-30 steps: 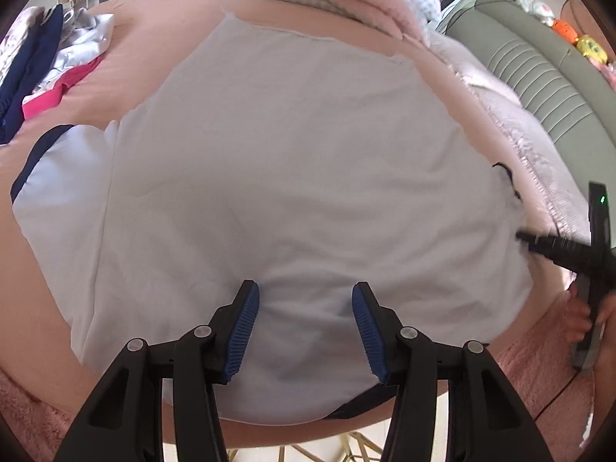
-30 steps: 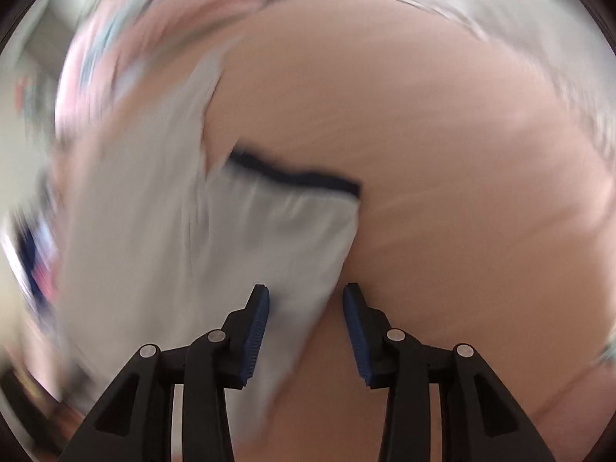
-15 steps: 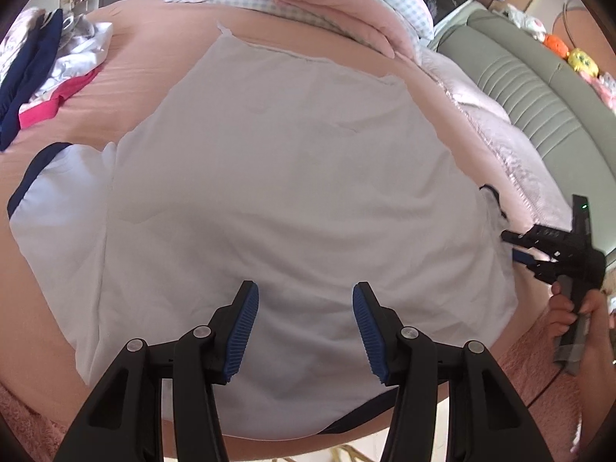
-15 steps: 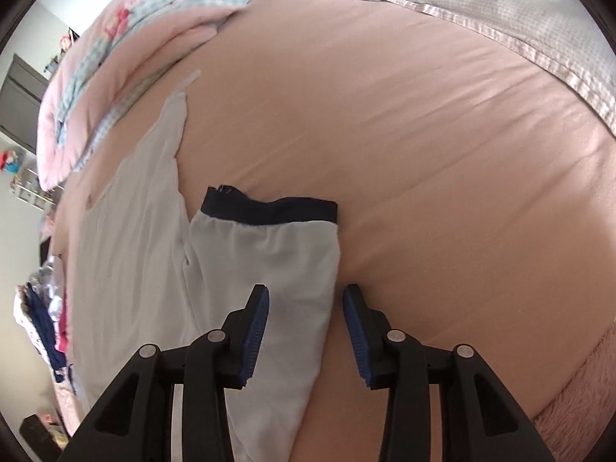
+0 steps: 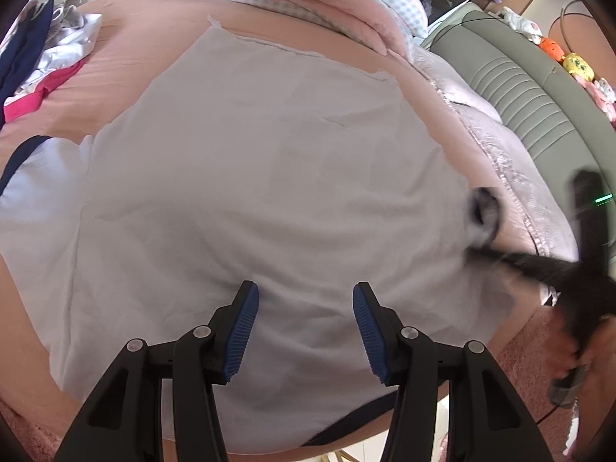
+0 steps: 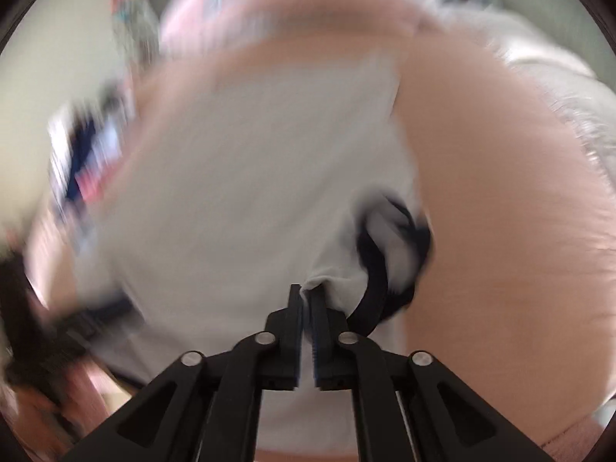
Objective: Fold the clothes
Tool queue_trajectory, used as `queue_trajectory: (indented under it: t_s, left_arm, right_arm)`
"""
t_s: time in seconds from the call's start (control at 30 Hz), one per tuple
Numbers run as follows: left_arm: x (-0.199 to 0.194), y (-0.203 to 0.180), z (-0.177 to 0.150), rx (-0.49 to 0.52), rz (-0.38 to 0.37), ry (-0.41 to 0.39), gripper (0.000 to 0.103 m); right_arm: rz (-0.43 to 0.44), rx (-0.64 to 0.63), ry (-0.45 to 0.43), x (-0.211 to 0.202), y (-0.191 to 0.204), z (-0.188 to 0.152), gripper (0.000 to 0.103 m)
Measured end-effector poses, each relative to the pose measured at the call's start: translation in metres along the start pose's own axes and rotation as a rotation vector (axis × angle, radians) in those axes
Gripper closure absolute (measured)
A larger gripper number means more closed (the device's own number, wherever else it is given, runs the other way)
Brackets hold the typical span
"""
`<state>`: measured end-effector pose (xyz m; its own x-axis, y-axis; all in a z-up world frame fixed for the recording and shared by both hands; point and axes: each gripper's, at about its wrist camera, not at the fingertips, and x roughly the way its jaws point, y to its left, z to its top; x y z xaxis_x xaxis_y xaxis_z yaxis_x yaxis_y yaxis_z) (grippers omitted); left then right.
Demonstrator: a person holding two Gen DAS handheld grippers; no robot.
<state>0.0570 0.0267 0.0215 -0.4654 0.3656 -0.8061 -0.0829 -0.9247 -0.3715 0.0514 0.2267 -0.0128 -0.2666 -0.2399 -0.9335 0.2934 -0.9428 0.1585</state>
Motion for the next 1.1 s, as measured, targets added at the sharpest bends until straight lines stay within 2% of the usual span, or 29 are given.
queue_trajectory:
  t_s: [0.07,0.13,0.17,0.27,0.3,0.37,0.43,0.47,0.53,0.63,0.73,0.8,0.87,0.97,1.07,1.1]
  left_arm:
    - [-0.002,-0.005,-0.002,0.023,-0.015,0.000,0.055]
    - [-0.004,-0.016,-0.001,0.058,-0.050,-0.003,0.055]
    - [-0.005,-0.023,0.001,0.076,-0.068,-0.005,0.055]
    - [0.005,-0.059,0.016,0.160,-0.142,0.001,0.055]
    - [0.012,-0.075,0.021,0.199,-0.155,0.013,0.055]
    - [0.030,-0.108,0.028,0.290,-0.169,0.038,0.055]
    - [0.048,-0.137,0.028,0.368,-0.161,0.062,0.055]
    - [0.059,-0.151,0.027,0.408,-0.154,0.072,0.055]
    - [0.075,-0.170,0.024,0.472,-0.113,0.083,0.055]
    - [0.097,-0.181,0.020,0.545,0.076,0.074,0.056]
    - [0.094,-0.167,0.031,0.451,0.076,0.033,0.056]
    - [0.083,-0.155,0.039,0.391,0.102,-0.007,0.056]
    - [0.074,-0.143,0.044,0.340,0.087,-0.023,0.056]
    - [0.060,-0.125,0.050,0.265,0.055,-0.041,0.056]
    - [0.055,-0.121,0.048,0.273,0.017,-0.039,0.056]
    - [0.055,-0.122,0.045,0.289,-0.007,-0.029,0.056]
  right_arm:
    - [0.058,0.028,-0.046,-0.012,-0.007,-0.008,0.094]
    - [0.161,0.053,-0.119,-0.043,-0.018,-0.020,0.080]
    - [0.218,0.076,-0.186,-0.064,-0.027,-0.026,0.074]
    - [0.251,0.168,-0.308,-0.097,-0.057,-0.036,0.071]
    - [0.230,0.204,-0.323,-0.100,-0.068,-0.038,0.071]
    - [0.101,0.267,-0.292,-0.079,-0.092,-0.030,0.071]
    - [-0.015,0.278,-0.212,-0.055,-0.104,-0.026,0.071]
    - [-0.031,0.265,-0.194,-0.046,-0.108,-0.028,0.071]
    - [-0.005,0.263,-0.165,-0.033,-0.113,-0.033,0.071]
    - [0.060,0.251,-0.123,-0.022,-0.119,-0.039,0.071]
    - [0.057,0.217,-0.115,-0.014,-0.122,-0.038,0.071]
    - [0.071,0.230,-0.113,-0.013,-0.127,-0.039,0.071]
    - [0.079,0.238,-0.118,-0.026,-0.120,-0.058,0.071]
    - [0.077,0.236,-0.153,-0.034,-0.108,-0.065,0.071]
    - [0.114,0.195,-0.223,-0.047,-0.097,-0.064,0.071]
    - [0.112,0.174,-0.221,-0.046,-0.092,-0.064,0.071]
